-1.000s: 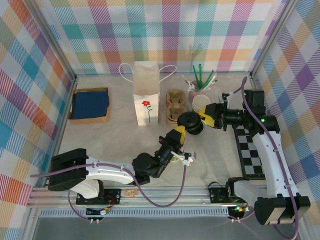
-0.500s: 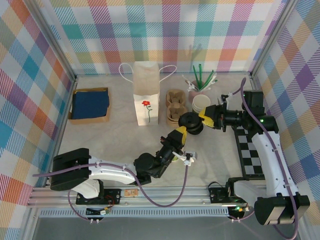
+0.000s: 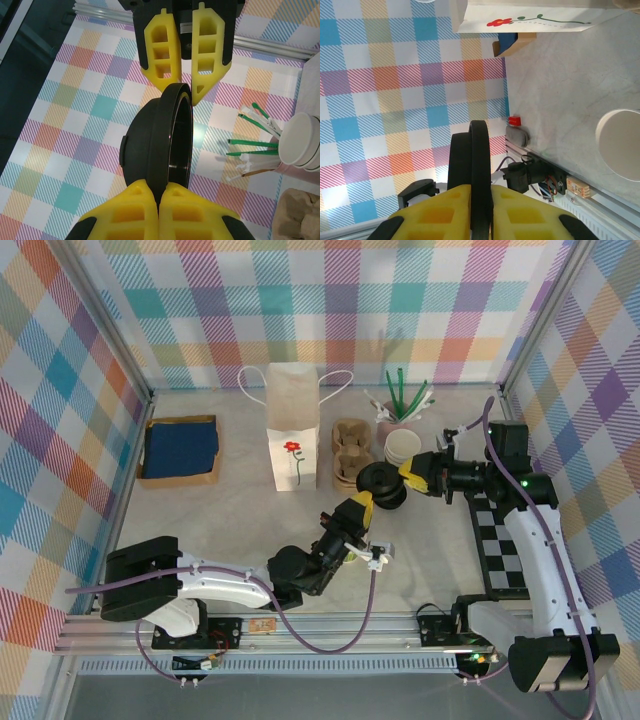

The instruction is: Pack the takeout coffee

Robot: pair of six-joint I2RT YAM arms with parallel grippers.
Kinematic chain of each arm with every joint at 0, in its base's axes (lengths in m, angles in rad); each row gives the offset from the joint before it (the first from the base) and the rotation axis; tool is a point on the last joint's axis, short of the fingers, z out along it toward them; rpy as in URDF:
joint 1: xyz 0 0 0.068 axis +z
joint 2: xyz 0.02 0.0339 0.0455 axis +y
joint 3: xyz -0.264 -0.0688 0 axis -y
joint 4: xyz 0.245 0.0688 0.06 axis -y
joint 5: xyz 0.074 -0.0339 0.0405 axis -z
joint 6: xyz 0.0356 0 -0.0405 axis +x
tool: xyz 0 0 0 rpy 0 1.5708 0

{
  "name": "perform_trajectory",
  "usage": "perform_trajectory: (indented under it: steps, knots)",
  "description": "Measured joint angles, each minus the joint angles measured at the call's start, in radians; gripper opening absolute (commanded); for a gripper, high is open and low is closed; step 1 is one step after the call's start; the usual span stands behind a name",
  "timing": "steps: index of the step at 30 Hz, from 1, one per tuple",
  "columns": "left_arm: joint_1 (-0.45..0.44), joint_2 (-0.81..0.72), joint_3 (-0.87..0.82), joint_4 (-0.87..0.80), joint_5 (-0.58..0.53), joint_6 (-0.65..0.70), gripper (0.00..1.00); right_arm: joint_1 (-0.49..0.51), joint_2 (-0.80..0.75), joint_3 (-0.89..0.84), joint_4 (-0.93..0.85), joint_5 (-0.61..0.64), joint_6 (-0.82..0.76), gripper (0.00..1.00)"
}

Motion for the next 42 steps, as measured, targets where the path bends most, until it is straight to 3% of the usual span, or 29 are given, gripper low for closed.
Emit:
perform_trajectory:
  steps: [6, 10, 14, 23, 31, 37, 39, 42]
  knots:
    - [0.000, 0.001, 0.000, 0.000, -0.001, 0.001, 0.02, 0.000, -0.006, -0.009, 0.021, 0.000, 0.016, 0.10]
    - [0.000, 0.002, 0.001, 0.000, -0.002, 0.003, 0.16, 0.000, -0.008, -0.015, 0.040, -0.006, 0.034, 0.10]
    - [0.000, 0.011, 0.002, 0.001, -0.007, 0.004, 0.38, 0.000, -0.008, -0.027, 0.082, -0.020, 0.067, 0.10]
    - [0.000, 0.017, 0.002, -0.001, -0.018, 0.000, 0.55, 0.000, -0.008, -0.029, 0.133, -0.026, 0.105, 0.10]
    - [-0.001, -0.010, 0.002, -0.006, -0.077, -0.039, 0.63, 0.000, -0.005, -0.029, 0.129, -0.001, 0.088, 0.11]
    - [-0.001, -0.204, 0.002, -0.129, -0.211, -0.247, 0.64, -0.017, -0.005, -0.029, 0.129, 0.013, 0.060, 0.12]
    - [0.008, -0.318, 0.003, -0.281, -0.244, -0.396, 0.63, -0.029, -0.005, -0.029, 0.129, 0.016, 0.053, 0.12]
    - [0.067, -0.480, 0.051, -0.636, -0.240, -0.721, 0.63, -0.036, -0.006, -0.031, 0.129, 0.024, 0.040, 0.12]
